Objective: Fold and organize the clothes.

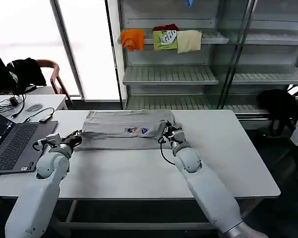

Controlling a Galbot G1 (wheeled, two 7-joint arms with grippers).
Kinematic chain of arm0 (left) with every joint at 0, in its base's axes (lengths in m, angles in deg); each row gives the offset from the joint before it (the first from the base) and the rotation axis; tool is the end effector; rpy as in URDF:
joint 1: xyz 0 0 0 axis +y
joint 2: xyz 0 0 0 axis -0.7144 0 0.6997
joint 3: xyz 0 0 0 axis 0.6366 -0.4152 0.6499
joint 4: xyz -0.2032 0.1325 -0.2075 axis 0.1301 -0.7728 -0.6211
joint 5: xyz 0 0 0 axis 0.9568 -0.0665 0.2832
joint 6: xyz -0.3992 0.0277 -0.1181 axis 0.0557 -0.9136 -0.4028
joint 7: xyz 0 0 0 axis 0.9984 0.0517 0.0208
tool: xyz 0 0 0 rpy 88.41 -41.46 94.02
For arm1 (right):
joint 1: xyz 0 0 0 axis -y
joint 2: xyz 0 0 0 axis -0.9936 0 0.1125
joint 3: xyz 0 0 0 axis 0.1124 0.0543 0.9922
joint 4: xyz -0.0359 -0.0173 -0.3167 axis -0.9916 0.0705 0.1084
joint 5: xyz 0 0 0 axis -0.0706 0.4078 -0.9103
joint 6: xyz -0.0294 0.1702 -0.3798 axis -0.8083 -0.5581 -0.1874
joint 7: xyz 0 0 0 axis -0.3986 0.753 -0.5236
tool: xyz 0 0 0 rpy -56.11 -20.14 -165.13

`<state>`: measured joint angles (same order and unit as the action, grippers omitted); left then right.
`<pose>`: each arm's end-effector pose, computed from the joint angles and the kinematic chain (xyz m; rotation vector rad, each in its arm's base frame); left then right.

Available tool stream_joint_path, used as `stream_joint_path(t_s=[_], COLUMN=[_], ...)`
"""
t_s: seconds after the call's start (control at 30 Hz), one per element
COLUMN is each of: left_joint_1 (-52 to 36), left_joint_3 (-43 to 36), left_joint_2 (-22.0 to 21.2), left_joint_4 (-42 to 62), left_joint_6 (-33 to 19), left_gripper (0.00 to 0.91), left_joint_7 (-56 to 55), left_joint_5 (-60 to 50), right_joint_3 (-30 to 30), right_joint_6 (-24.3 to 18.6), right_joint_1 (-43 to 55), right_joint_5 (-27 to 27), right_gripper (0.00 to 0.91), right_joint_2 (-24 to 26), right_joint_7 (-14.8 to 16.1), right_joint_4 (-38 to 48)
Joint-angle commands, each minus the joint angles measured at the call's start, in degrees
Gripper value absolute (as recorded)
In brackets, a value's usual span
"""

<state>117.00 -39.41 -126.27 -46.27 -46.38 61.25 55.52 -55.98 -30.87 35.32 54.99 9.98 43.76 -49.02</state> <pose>0.5025 0.1399 -0.2121 0.1438 -2.7724 0.1715 0.5263 0.1025 -0.2275 0.3067 -2.8702 0.4053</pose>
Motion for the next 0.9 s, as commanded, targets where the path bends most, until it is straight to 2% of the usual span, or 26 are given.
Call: stream_joint_path(t_s=[0.03, 0.1, 0.17, 0.2, 0.27, 0.33, 0.5, 0.53, 0.6, 0.73, 0.9], left_joint_1=[-0.66, -0.6, -0.3, -0.16, 0.64, 2.12, 8.98, 10.1, 12.04, 14.18, 15.54], left_joint_3=[-0.35, -0.28, -0.19, -0.1, 0.14, 0.56, 2.88, 3.18, 4.13, 5.1, 5.16], left_joint_2=[0.84, 1.4, 2.12, 2.33, 2.96, 3.91, 6.09, 6.17, 6.28, 6.36, 5.95], left_joint_4=[1.05, 0.5, -0.75, -1.44, -2.81, -5.29, -12.66, -13.28, -13.76, -12.74, -12.38], left_joint_6=[0.11, 0.2, 0.42, 0.91, 1.17, 1.67, 1.86, 1.82, 1.44, 0.65, 0.63], left_gripper=[0.907, 0.907, 0.907, 0.907, 0.907, 0.907, 0.907, 0.907, 0.907, 0.907, 0.907], left_joint_7=[0.5, 0.48, 0.51, 0.51, 0.54, 1.07, 3.91, 4.12, 4.79, 5.45, 5.91], left_joint_5=[-1.24, -1.34, -1.32, -1.24, -1.2, -0.78, 0.73, 0.88, 0.85, 0.82, 0.88], right_joint_3=[0.43, 0.15, -0.8, -0.81, -1.98, -2.41, -2.31, -2.34, -3.55, -6.05, -7.37], right_joint_6=[4.01, 5.09, 9.86, 9.69, 9.06, 5.82, 0.23, 0.08, 0.03, -0.29, -0.51], right_joint_1=[0.24, 0.29, 0.86, 1.25, 1.72, 1.32, -7.15, -7.84, -11.97, -16.77, -20.04], right_joint_5=[-0.77, -0.81, -0.77, -0.89, -1.52, -0.09, 4.02, 4.32, 8.65, 15.1, 18.85], right_gripper=[0.907, 0.907, 0.907, 0.907, 0.907, 0.907, 0.907, 0.907, 0.907, 0.907, 0.907], right_joint_2=[0.18, 0.54, 1.38, 1.69, 1.78, 2.51, 7.8, 8.43, 10.36, 11.25, 11.24], right_joint_7=[0.35, 0.39, -0.03, -0.53, -1.36, -1.72, -1.02, -0.99, -1.24, -1.4, -1.28], right_joint_4=[1.58, 1.08, -0.1, 0.01, 0.12, -1.22, -13.41, -14.29, -18.43, -21.32, -22.97])
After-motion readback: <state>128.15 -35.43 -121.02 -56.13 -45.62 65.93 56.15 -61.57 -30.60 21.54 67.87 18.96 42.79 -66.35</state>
